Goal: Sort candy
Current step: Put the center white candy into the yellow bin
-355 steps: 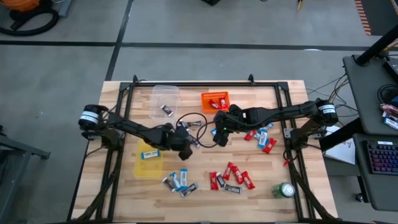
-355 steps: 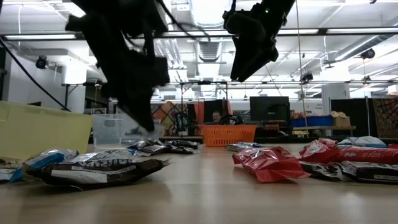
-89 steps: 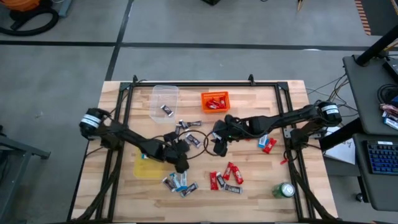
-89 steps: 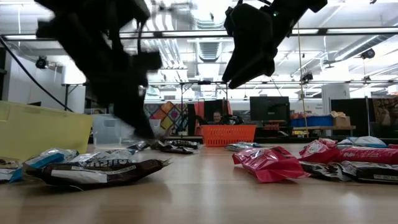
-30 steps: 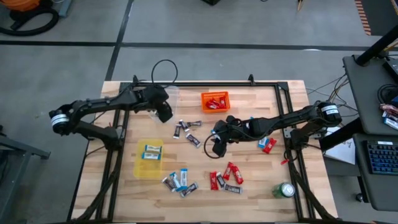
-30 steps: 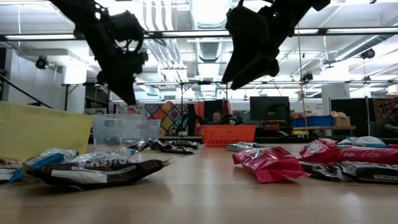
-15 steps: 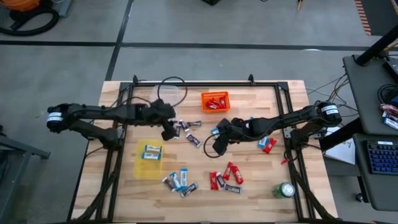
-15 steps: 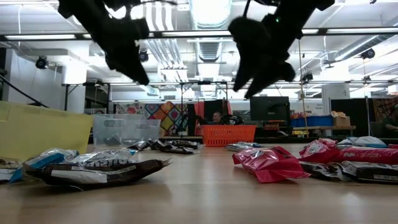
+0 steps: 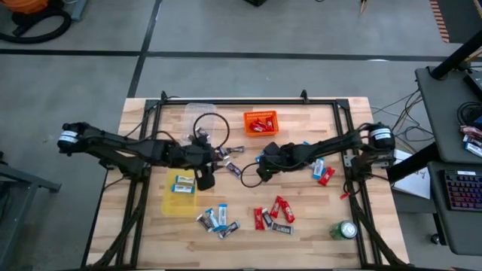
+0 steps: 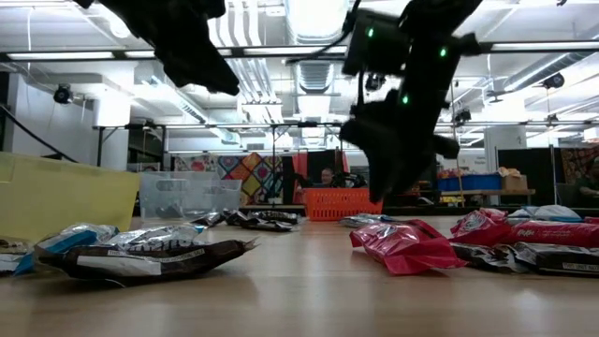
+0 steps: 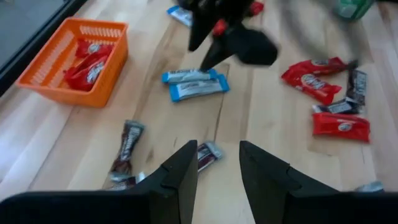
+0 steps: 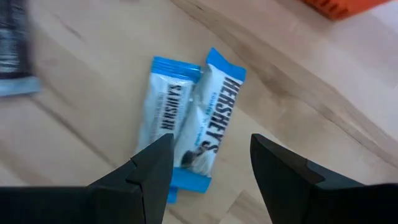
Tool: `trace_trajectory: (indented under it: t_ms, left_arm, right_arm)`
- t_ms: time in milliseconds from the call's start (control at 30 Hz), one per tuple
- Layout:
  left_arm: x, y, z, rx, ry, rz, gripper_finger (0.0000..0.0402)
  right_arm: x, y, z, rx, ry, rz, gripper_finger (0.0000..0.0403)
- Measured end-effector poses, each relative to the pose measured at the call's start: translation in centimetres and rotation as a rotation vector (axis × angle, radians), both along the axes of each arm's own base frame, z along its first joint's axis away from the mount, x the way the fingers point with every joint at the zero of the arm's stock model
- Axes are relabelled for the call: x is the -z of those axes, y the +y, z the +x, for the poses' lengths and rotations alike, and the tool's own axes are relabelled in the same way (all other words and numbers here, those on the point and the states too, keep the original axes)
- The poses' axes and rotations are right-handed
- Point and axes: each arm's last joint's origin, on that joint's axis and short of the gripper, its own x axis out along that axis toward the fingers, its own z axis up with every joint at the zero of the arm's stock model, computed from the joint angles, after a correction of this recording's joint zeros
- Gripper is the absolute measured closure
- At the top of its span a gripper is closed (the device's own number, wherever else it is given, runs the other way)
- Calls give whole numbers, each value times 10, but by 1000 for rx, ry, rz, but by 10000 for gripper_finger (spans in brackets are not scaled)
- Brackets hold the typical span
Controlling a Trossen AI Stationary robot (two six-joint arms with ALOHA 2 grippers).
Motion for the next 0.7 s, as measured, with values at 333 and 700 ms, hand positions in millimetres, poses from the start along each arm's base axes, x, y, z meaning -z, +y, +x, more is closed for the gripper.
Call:
trace_trajectory:
  t_ms: [333,700]
  left_arm:
    - [12,-18,6,-31,20,49,300]
    - [13,-30,11,2,-24,40,300]
  right_arm:
    - [16,-3,6,15,20,1,202]
    - [35,-7,13,21,39,15,265]
